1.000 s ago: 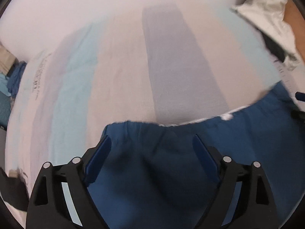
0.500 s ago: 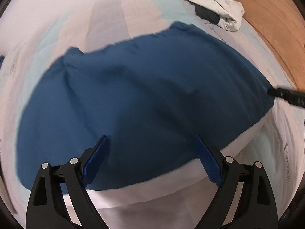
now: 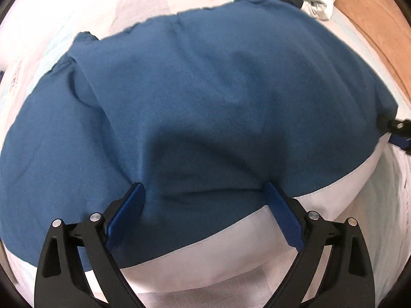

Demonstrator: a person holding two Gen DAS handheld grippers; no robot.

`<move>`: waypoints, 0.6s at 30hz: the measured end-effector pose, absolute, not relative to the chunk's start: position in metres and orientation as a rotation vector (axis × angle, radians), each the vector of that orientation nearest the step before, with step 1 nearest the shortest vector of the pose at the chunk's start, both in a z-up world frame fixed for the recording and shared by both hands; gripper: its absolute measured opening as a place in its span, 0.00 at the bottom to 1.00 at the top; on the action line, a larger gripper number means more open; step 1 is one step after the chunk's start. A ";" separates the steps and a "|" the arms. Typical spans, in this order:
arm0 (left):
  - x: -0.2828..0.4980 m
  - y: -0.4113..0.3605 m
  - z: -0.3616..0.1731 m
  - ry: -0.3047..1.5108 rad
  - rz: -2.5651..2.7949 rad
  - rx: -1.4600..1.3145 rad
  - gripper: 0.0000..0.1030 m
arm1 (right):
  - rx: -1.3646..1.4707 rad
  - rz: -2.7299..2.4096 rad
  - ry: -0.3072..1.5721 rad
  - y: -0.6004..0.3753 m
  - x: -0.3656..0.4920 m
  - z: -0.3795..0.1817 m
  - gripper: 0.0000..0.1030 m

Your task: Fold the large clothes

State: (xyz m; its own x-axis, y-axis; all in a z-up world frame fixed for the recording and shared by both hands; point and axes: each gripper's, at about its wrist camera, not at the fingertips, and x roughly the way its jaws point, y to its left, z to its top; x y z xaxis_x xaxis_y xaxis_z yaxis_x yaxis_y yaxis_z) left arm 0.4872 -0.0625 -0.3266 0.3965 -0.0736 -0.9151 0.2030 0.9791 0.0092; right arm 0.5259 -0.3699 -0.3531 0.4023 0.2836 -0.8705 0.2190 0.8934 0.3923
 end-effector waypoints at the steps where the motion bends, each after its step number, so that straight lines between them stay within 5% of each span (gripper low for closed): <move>1: 0.484 -0.062 -0.322 1.137 -0.173 0.123 0.89 | 0.509 0.041 1.166 -0.371 0.527 -0.356 0.67; 18: 0.486 -0.066 -0.353 1.161 -0.149 0.111 0.93 | 0.811 0.039 1.147 -0.362 0.523 -0.369 0.65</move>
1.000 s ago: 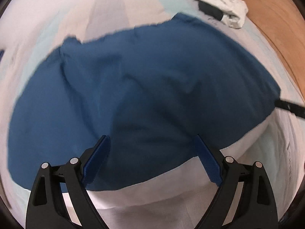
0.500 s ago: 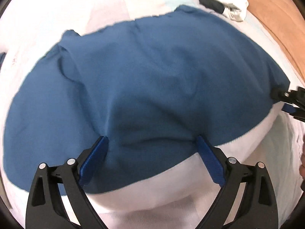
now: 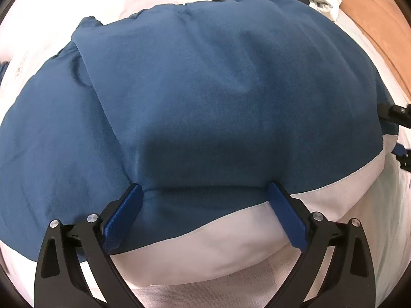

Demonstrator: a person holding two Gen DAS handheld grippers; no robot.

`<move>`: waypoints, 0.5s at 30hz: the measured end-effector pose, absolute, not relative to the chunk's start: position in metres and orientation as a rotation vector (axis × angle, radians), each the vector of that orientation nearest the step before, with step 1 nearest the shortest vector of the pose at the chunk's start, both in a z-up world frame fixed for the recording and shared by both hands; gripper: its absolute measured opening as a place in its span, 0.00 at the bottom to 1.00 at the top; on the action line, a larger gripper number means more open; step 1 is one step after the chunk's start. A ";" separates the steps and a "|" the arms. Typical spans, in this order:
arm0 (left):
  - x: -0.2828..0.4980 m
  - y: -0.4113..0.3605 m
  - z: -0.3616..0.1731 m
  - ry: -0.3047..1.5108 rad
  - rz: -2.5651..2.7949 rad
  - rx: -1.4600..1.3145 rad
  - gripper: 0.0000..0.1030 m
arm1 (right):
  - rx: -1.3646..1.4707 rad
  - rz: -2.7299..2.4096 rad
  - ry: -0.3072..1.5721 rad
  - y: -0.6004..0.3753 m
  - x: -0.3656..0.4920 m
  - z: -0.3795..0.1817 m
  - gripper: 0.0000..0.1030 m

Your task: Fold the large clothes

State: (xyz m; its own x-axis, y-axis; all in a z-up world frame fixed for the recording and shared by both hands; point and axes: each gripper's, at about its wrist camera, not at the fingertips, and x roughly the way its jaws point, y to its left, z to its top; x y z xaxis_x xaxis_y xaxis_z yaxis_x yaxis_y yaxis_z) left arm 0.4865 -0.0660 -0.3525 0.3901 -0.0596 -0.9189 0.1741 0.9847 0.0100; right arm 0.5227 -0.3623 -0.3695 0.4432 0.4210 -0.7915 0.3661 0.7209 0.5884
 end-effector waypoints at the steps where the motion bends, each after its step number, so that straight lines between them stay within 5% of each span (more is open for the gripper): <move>1: 0.487 -0.065 -0.353 1.163 -0.151 0.110 0.93 | 0.842 0.040 1.148 -0.366 0.516 -0.370 0.65; 10: 0.487 -0.056 -0.355 1.161 -0.173 0.116 0.94 | 0.831 0.034 1.177 -0.372 0.534 -0.384 0.78; 15: 0.478 -0.054 -0.356 1.159 -0.172 0.106 0.94 | 0.771 0.078 1.173 -0.352 0.553 -0.381 0.74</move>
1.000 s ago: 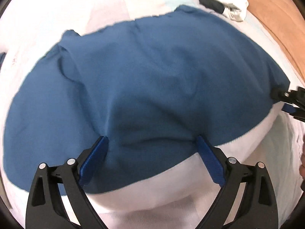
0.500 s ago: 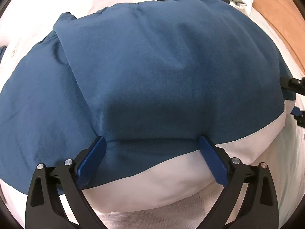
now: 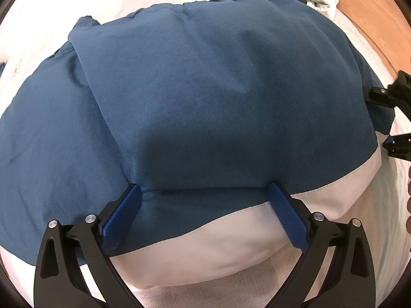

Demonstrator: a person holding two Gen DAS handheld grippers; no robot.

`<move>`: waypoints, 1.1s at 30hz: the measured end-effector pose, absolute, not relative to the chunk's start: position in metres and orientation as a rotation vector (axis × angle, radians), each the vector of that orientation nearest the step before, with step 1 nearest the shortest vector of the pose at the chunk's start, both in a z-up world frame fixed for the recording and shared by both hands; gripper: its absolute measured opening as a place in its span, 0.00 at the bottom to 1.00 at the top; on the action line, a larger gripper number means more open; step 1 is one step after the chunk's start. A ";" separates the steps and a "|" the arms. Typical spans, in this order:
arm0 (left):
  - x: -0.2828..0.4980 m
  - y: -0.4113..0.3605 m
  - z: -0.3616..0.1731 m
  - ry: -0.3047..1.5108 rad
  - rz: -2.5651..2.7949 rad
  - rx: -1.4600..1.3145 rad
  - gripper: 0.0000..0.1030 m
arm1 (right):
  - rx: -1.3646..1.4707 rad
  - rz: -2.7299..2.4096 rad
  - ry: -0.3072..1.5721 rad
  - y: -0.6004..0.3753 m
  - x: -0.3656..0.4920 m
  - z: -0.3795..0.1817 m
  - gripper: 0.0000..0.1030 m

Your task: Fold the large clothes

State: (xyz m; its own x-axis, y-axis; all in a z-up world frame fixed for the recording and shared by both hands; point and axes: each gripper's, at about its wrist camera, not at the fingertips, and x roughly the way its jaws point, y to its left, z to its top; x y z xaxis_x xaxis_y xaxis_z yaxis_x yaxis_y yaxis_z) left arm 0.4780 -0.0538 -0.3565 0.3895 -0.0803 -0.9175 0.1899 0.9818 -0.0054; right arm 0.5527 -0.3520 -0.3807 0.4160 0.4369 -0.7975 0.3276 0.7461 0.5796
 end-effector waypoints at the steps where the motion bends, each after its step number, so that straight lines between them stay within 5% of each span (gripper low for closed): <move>1: 0.478 -0.054 -0.355 1.159 -0.172 0.105 0.94 | 0.770 0.080 1.173 -0.352 0.553 -0.381 0.62; 4: 0.479 -0.058 -0.351 1.163 -0.173 0.105 0.94 | 0.843 0.108 1.165 -0.356 0.552 -0.383 0.28; 7: 0.480 -0.056 -0.353 1.166 -0.175 0.105 0.94 | 0.891 0.148 1.138 -0.353 0.552 -0.377 0.19; 20: 0.470 -0.047 -0.349 1.103 -0.176 0.036 0.93 | 0.417 0.321 0.974 -0.259 0.561 -0.274 0.14; 22: 0.464 -0.038 -0.338 1.086 -0.168 0.011 0.87 | 0.365 0.333 0.962 -0.244 0.564 -0.266 0.14; 33: 0.458 -0.020 -0.332 1.078 -0.158 -0.030 0.85 | 0.194 0.413 0.917 -0.218 0.560 -0.240 0.12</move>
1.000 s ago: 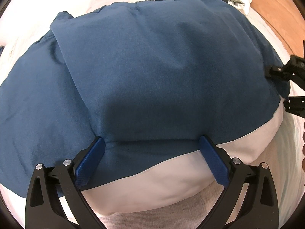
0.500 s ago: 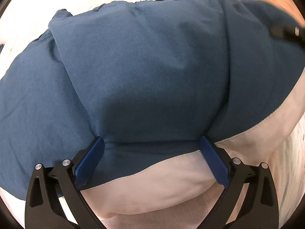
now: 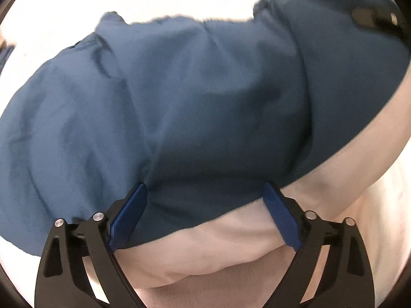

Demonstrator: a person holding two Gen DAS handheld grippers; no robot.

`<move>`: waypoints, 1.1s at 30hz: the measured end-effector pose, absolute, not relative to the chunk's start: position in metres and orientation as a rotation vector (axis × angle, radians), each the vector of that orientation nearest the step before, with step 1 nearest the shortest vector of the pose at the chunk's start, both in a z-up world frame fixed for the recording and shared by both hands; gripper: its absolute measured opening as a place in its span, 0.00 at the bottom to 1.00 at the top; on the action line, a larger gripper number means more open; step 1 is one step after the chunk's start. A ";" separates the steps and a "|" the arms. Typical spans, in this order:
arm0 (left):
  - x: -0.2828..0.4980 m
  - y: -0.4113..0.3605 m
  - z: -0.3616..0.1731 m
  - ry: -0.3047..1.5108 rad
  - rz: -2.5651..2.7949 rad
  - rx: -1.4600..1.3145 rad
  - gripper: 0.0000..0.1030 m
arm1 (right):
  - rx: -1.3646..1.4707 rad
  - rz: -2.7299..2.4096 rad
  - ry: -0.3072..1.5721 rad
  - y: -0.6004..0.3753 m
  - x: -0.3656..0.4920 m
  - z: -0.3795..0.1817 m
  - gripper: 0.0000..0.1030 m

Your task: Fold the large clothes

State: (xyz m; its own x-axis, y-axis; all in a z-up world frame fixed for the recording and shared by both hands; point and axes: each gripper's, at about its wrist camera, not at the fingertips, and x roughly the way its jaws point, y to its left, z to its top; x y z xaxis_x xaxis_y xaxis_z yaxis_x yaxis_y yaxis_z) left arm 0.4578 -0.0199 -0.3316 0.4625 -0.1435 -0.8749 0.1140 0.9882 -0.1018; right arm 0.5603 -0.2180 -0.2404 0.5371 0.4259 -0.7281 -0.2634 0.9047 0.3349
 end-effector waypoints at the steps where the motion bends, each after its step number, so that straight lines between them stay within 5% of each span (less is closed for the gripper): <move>1: 0.453 -0.010 -0.319 1.056 -0.149 -0.056 0.83 | 0.159 0.435 0.907 -0.211 0.560 -0.234 0.11; 7: 0.414 0.066 -0.281 0.992 -0.007 -0.071 0.83 | -0.103 0.610 0.858 -0.141 0.555 -0.199 0.08; 13: 0.417 0.148 -0.300 1.037 0.157 -0.157 0.84 | -0.211 0.715 0.894 -0.070 0.546 -0.212 0.06; 22: 0.430 0.156 -0.339 1.108 0.080 -0.193 0.85 | -0.310 0.792 0.937 0.006 0.518 -0.249 0.05; 33: 0.417 0.173 -0.310 1.058 0.066 -0.165 0.85 | -0.425 0.878 0.937 0.041 0.491 -0.264 0.05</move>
State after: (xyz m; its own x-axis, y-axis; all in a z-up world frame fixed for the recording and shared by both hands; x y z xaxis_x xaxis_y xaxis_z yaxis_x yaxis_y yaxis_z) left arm 0.4171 0.1727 -0.3100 0.4899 -0.0255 -0.8714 -0.1334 0.9856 -0.1038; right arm 0.4905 0.0414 -0.2639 0.2942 0.4632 -0.8360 -0.8040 0.5929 0.0456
